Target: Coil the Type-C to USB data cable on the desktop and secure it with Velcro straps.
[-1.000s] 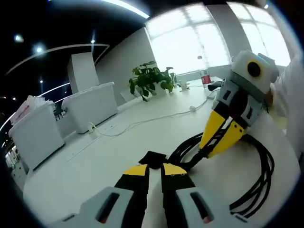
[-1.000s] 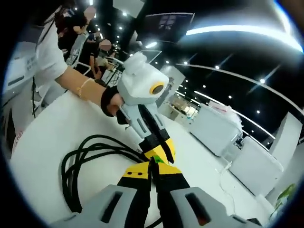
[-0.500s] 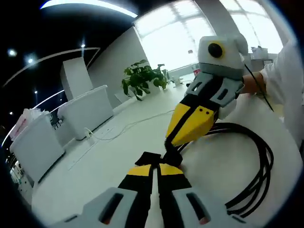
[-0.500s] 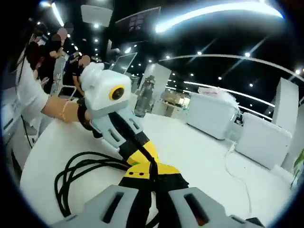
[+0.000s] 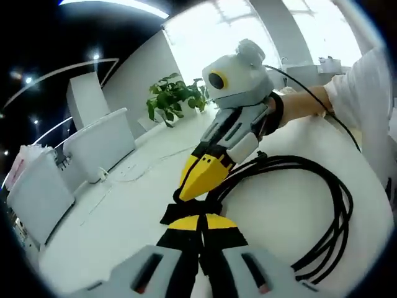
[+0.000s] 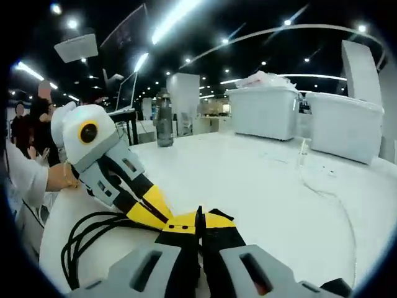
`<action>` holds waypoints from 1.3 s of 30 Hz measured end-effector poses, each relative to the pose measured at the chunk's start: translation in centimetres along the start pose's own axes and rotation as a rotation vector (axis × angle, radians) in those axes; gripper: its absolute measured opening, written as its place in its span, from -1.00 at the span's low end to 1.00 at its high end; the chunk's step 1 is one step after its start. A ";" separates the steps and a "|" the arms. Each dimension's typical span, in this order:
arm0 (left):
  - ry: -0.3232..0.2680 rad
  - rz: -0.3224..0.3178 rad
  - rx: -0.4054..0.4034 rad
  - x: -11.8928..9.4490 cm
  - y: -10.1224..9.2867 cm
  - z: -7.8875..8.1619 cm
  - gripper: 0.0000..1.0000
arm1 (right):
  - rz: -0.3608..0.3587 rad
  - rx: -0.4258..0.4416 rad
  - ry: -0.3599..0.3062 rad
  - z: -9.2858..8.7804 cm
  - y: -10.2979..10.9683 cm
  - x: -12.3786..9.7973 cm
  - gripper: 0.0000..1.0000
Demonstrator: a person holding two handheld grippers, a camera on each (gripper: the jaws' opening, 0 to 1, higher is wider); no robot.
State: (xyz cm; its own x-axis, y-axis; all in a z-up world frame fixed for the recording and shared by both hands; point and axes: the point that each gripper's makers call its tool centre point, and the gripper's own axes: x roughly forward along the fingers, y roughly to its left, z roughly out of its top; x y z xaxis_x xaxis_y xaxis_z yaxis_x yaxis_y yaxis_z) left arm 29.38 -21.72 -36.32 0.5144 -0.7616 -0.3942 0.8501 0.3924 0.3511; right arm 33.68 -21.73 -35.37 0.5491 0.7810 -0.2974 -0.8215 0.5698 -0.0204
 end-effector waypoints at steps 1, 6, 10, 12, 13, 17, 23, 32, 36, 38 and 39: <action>0.003 -0.006 0.001 0.0 0.1 0.0 -0.95 | 0.004 -0.005 0.005 0.0 0.0 0.2 -0.98; -0.005 -0.032 -0.017 -0.1 0.3 -0.2 -0.96 | 0.021 -0.049 0.013 0.6 0.2 0.9 -0.98; -0.005 -0.035 -0.014 -0.2 0.6 -0.2 -0.96 | 0.017 -0.097 0.045 0.4 0.0 1.4 -0.98; -0.004 -0.037 -0.011 -0.2 0.6 -0.2 -0.96 | 0.031 -0.102 0.067 0.0 0.0 1.8 -0.98; -0.004 -0.038 -0.009 -0.1 0.6 -0.2 -0.96 | 0.037 -0.106 0.072 -0.1 0.1 2.0 -0.98; -0.003 -0.036 -0.004 -0.2 0.7 -0.3 -0.96 | 0.038 -0.155 0.119 -1.0 0.1 2.5 -0.98; -0.004 -0.038 -0.014 -0.3 0.7 -0.5 -0.96 | 0.030 -0.384 0.137 -0.9 0.4 2.8 -0.98; -0.020 -0.016 -0.051 -0.7 0.5 -0.7 -0.95 | 0.013 -0.460 0.121 -0.5 0.2 3.5 -0.96; -0.028 -0.010 -0.070 -0.9 0.4 -0.8 -0.95 | 0.018 -0.425 0.141 -0.7 -0.1 3.8 -0.96; -0.030 -0.002 -0.071 -0.9 0.4 -0.9 -0.95 | 0.019 -0.396 0.157 -0.9 -0.4 3.9 -0.96; -0.032 0.003 -0.078 -0.9 0.4 -0.8 -0.95 | 0.020 -0.397 0.155 -0.9 -0.4 3.9 -0.96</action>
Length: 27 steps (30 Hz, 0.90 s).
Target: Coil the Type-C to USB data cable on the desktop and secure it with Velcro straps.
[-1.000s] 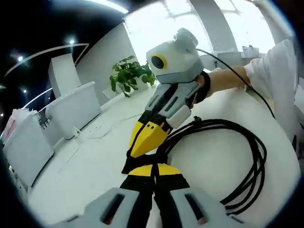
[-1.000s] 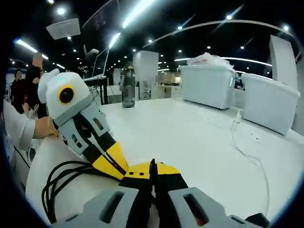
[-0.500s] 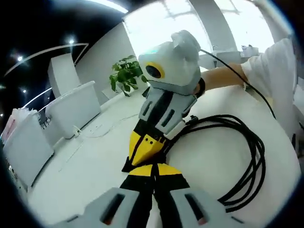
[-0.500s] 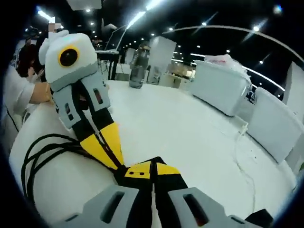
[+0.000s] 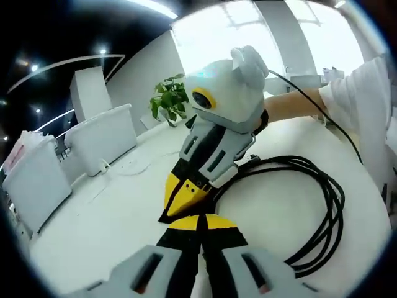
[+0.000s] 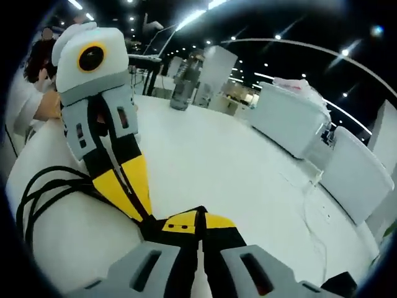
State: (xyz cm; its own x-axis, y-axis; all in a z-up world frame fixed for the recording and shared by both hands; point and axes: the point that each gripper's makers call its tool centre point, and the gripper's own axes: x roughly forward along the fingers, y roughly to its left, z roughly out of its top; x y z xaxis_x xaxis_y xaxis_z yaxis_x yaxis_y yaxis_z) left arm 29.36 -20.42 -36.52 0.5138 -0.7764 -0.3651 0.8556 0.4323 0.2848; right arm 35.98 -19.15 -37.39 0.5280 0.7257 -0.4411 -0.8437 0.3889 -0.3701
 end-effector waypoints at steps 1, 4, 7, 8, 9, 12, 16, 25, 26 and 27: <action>-0.005 0.005 -0.003 -0.1 0.0 0.0 -0.95 | -0.009 -0.009 0.001 -0.1 -0.1 0.1 -0.96; -0.017 0.011 -0.031 -0.2 0.1 0.1 -0.95 | -0.025 -0.007 0.000 -0.1 -0.4 0.2 -0.97; -0.041 0.023 -0.089 -0.5 0.5 0.3 -0.95 | -0.085 0.041 -0.033 1.0 -2.1 -0.5 -0.99; -0.051 0.032 -0.105 -0.6 0.6 0.4 -0.95 | -0.073 0.068 -0.044 1.3 -2.1 -0.7 -0.99; -0.074 0.048 -0.129 -0.8 1.1 0.6 -0.95 | -0.015 0.119 -0.030 1.5 -1.7 -1.0 -0.99; -0.117 0.095 -0.166 -1.5 2.3 1.3 -0.95 | 0.131 0.211 0.023 1.1 0.2 -1.2 -0.99; -0.140 0.141 -0.166 -2.1 3.3 1.6 -0.95 | 0.191 0.203 0.139 -0.8 1.4 -0.3 -0.99; -0.142 0.165 -0.154 -2.2 3.6 1.7 -0.95 | 0.243 0.204 0.113 0.4 1.6 -0.3 -0.99; -0.144 0.166 -0.157 -2.2 3.7 1.7 -0.95 | 0.265 0.222 0.111 0.6 1.9 -0.4 -0.99; -0.148 0.170 -0.161 -2.2 3.8 1.8 -0.95 | 0.289 0.228 0.139 0.3 2.1 -0.5 -0.99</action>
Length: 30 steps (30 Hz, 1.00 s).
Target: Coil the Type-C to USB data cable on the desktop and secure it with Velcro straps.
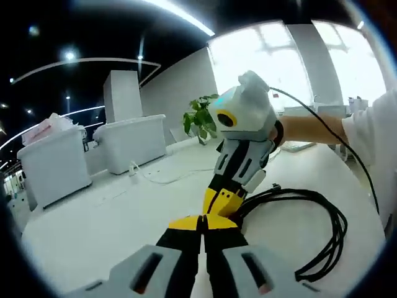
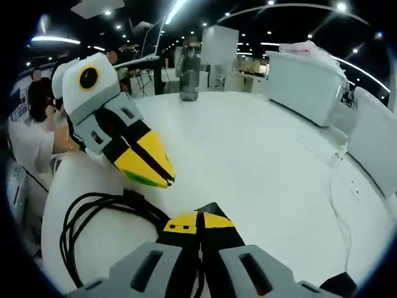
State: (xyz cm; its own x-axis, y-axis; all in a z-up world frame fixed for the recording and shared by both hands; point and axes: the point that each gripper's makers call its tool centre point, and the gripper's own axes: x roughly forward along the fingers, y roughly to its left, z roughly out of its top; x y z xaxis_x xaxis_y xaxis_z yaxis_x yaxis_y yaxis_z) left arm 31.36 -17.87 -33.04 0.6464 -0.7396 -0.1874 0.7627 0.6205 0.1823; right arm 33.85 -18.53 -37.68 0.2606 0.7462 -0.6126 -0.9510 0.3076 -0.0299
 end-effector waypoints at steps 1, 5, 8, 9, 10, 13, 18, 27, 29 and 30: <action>-0.002 0.002 -0.002 0.0 0.1 0.1 -0.95 | 0.012 -0.023 0.039 -0.4 0.1 0.1 -0.99; -0.002 0.005 -0.010 0.0 0.2 0.0 -0.95 | 0.049 -0.133 0.100 -0.6 0.6 0.4 -0.99; 0.002 0.009 -0.008 0.0 0.3 -0.1 -0.95 | 0.061 -0.224 0.125 -0.4 1.3 0.6 -0.99; 0.003 0.010 -0.006 0.0 0.4 -0.1 -0.95 | 0.050 -0.240 0.129 -0.4 1.3 0.6 -0.99; 0.004 0.014 -0.004 0.0 0.4 -0.1 -0.95 | 0.048 -0.244 0.126 -0.3 1.5 0.6 -0.99; -0.003 0.030 -0.006 -0.2 0.8 0.1 -0.95 | 0.049 -0.253 0.102 -0.2 1.4 0.1 -0.99; -0.043 0.048 -0.042 -0.7 1.5 0.9 -0.95 | 0.096 -0.190 -0.101 1.3 1.7 -1.7 -0.98; -0.050 0.067 -0.049 -1.0 2.1 1.0 -0.95 | 0.201 -0.211 -0.085 -0.1 3.9 -2.1 -0.71; -0.053 0.069 -0.054 -1.1 2.3 1.0 -0.95 | 0.199 -0.233 -0.060 -0.5 4.0 -1.8 -0.69; -0.054 0.071 -0.055 -1.1 2.4 1.0 -0.95 | 0.204 -0.245 -0.045 -0.8 4.1 -1.7 -0.68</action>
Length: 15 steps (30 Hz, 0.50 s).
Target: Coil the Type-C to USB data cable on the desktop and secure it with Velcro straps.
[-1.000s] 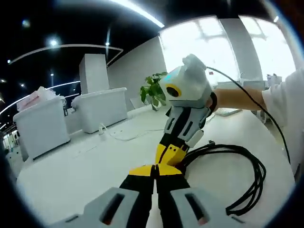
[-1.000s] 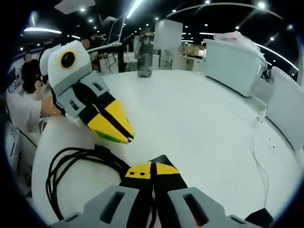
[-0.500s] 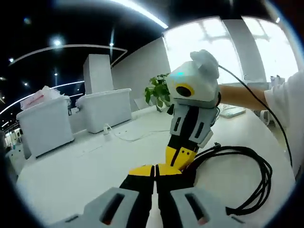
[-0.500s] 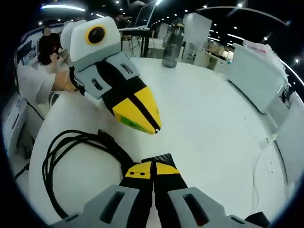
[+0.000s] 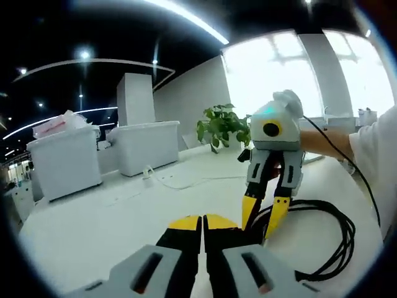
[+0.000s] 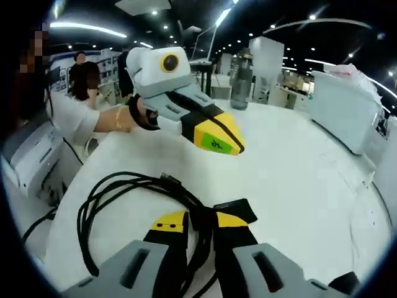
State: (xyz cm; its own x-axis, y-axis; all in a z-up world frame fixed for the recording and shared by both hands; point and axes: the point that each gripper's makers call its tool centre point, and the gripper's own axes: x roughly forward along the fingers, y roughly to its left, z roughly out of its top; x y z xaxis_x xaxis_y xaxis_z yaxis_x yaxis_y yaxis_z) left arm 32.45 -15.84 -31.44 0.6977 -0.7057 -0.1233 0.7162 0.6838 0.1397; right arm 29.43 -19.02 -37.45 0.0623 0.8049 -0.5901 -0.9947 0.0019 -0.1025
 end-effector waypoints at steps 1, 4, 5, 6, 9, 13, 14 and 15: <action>-0.001 0.001 -0.001 0.0 0.1 0.0 -0.95 | -0.003 -0.002 -0.001 0.0 -0.1 0.1 -0.68; -0.008 0.003 -0.008 -0.1 0.2 0.2 -0.95 | -0.005 -0.012 0.013 -0.1 -0.3 0.2 -0.69; -0.011 0.005 -0.011 -0.2 0.3 0.3 -0.95 | -0.011 -0.021 0.023 -0.2 -0.4 0.3 -0.70; -0.014 0.007 -0.013 -0.2 0.4 0.3 -0.95 | -0.014 -0.033 0.028 -0.3 -0.3 0.5 -0.70; -0.023 0.015 -0.016 -0.4 0.6 0.6 -0.95 | -0.015 -0.050 0.036 -0.2 -0.2 0.6 -0.71; -0.054 0.051 -0.011 -1.0 1.7 1.6 -0.95 | 0.001 -0.072 0.052 0.2 0.0 0.6 -0.81; -0.067 0.061 -0.012 -1.2 2.0 1.9 -0.94 | 0.000 -0.078 0.049 0.3 0.0 0.5 -0.84; -0.100 0.089 -0.024 -1.7 2.9 2.7 -0.94 | -0.006 -0.100 0.042 0.6 -0.1 0.5 -0.86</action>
State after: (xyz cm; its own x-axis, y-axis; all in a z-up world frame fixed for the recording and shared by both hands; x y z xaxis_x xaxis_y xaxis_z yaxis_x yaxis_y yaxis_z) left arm 33.25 -13.14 -28.21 0.7542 -0.6565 -0.0129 0.6528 0.7476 0.1219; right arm 29.49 -18.27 -37.24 0.0738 0.7795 -0.6221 -0.9813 -0.0545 -0.1848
